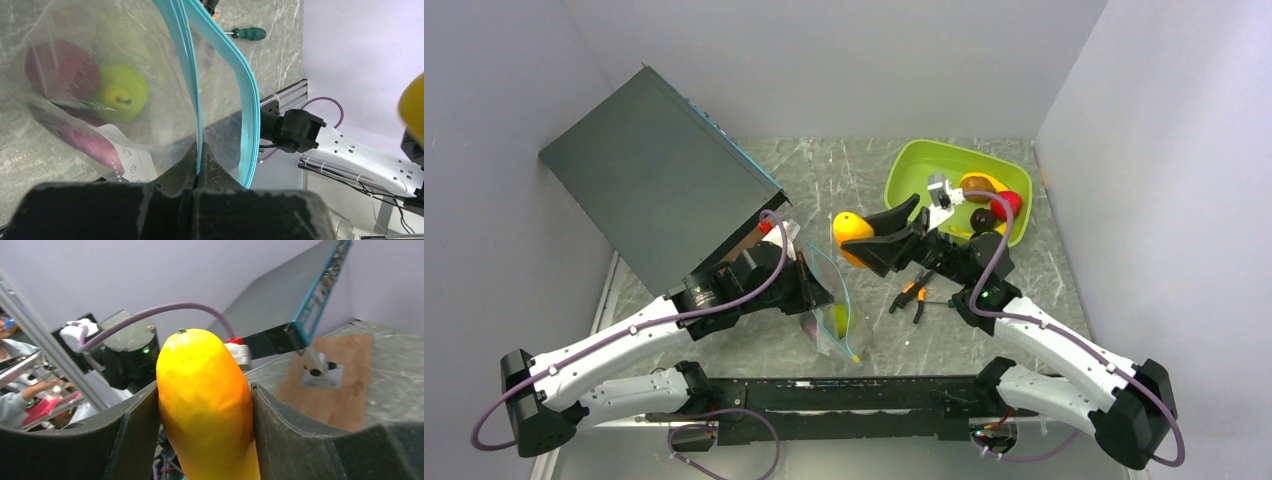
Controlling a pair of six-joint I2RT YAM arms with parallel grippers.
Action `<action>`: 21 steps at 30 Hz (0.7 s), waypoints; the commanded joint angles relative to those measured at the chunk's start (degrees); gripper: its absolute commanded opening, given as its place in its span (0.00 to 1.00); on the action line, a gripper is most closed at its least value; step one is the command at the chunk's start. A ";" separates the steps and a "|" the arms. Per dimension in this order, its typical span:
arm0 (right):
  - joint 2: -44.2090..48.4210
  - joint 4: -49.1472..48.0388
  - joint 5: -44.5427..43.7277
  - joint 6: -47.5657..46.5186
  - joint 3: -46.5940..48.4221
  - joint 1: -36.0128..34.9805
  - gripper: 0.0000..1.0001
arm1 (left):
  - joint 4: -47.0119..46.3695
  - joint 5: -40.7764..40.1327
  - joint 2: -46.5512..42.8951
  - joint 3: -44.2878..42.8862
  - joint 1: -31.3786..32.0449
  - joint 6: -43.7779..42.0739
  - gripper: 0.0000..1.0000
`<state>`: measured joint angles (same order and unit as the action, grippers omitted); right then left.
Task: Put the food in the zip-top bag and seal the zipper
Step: Place the fake fruit in the zipper food storage bag.
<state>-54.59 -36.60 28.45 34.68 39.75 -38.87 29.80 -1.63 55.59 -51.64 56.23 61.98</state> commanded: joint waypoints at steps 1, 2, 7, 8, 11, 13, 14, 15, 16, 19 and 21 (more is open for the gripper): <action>-1.53 -12.88 -4.42 2.04 -3.57 -5.68 0.00 | -2.72 -0.31 -0.22 -0.47 0.20 -0.46 0.00; -1.88 -13.56 -5.77 1.83 -4.16 -7.04 0.00 | -2.75 -0.31 -0.22 -0.55 0.20 -0.40 0.00; -1.76 -15.52 -14.36 0.65 -8.06 -12.87 0.00 | -1.81 -0.78 -0.30 -0.82 0.20 -0.08 0.00; -1.60 -15.40 -16.05 0.28 -8.62 -14.17 0.00 | -2.06 -0.83 -0.45 -0.43 0.20 0.02 0.00; -1.36 -13.46 -22.04 0.09 -9.46 -16.89 0.00 | -2.54 -0.96 -0.58 -0.05 0.20 0.09 0.00; -1.80 -11.89 -26.56 -0.08 -9.58 -18.88 0.00 | -2.27 -1.01 -0.27 -0.27 0.23 -0.04 0.00; -2.06 -11.09 -28.15 -0.15 -9.70 -19.89 0.00 | -2.17 -0.99 -0.12 -0.39 0.21 -0.13 0.00; -2.40 -10.63 -30.97 -0.13 -9.84 -20.97 0.00 | -2.16 -0.93 0.01 -0.57 0.20 -0.21 0.00; -2.70 -10.52 -33.20 -0.29 -10.17 -22.02 0.00 | -1.99 -0.84 0.18 -0.82 0.20 -0.32 0.00; -3.43 -10.26 -39.13 -3.65 -10.75 -25.64 0.00 | -1.93 -0.79 0.26 -1.03 0.20 -0.40 0.00; -3.96 -9.37 -43.46 -6.90 -10.41 -27.76 0.00 | -1.89 -0.70 -0.02 -0.93 0.20 -0.25 0.00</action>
<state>-57.76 -45.84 -3.51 33.41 29.21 -63.35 29.78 -1.78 55.79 -51.64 56.23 62.04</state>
